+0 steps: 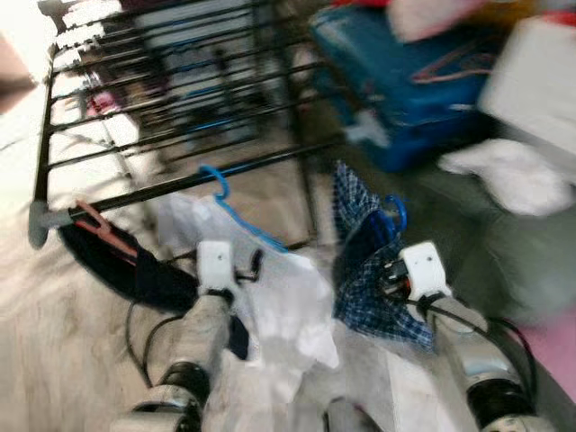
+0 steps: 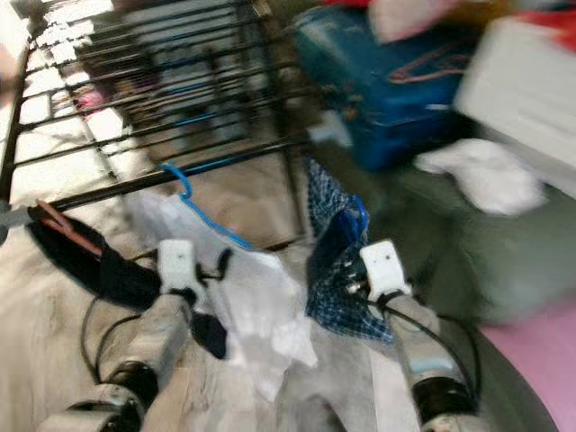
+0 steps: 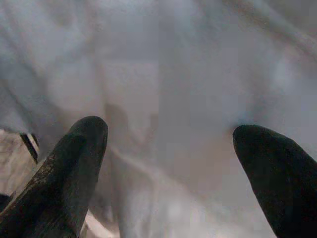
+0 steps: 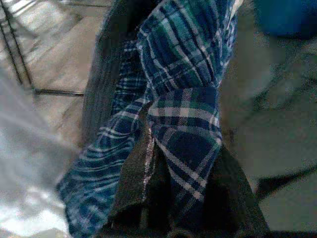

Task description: Hang hanger

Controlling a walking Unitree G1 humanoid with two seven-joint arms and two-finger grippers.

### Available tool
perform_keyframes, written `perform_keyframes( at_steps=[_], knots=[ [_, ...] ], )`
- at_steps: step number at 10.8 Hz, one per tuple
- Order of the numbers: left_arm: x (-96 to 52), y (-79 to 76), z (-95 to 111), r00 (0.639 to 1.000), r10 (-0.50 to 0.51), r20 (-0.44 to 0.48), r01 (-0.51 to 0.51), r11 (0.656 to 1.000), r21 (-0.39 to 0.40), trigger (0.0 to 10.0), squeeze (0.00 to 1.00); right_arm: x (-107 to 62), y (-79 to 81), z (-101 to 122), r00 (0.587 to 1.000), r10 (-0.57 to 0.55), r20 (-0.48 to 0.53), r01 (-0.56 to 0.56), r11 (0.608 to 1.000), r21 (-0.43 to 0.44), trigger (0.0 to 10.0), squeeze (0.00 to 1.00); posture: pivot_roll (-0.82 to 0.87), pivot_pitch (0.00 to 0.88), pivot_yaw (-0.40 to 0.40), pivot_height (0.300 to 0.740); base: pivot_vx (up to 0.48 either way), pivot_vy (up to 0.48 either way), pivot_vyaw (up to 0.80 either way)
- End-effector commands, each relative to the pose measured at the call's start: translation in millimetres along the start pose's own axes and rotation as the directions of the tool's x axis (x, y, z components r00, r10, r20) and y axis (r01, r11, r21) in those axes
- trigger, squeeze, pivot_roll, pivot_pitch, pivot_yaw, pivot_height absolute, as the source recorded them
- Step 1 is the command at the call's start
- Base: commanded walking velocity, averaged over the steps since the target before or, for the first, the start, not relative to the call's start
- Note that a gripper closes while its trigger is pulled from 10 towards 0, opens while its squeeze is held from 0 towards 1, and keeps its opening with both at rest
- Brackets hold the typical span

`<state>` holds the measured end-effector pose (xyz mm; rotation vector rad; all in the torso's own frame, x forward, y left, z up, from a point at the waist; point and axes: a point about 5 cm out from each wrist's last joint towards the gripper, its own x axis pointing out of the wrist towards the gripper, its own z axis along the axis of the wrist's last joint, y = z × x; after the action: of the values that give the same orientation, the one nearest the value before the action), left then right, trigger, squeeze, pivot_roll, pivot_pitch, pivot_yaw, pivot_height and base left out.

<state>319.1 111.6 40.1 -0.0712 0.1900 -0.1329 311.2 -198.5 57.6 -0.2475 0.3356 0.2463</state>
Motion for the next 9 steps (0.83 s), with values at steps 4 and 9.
perform_keyframes(
  at_steps=[4,9],
  knots=[
    [-17.3,22.3,22.9,0.977,0.048,0.208,-0.075,0.989,0.124,10.0,0.00,2.0,18.4,5.5,0.997,0.064,0.041,-0.064,0.998,-0.005,10.0,0.00,-0.29,0.183,0.081,0.740,0.000,0.000,0.00],
    [-46.5,30.9,31.4,0.956,0.072,0.283,-0.135,0.968,0.209,10.0,0.00,22.2,7.8,44.9,0.992,0.027,0.123,-0.025,1.000,-0.017,10.0,0.00,-0.18,0.219,0.065,0.740,0.000,0.000,0.00]
  ],
)
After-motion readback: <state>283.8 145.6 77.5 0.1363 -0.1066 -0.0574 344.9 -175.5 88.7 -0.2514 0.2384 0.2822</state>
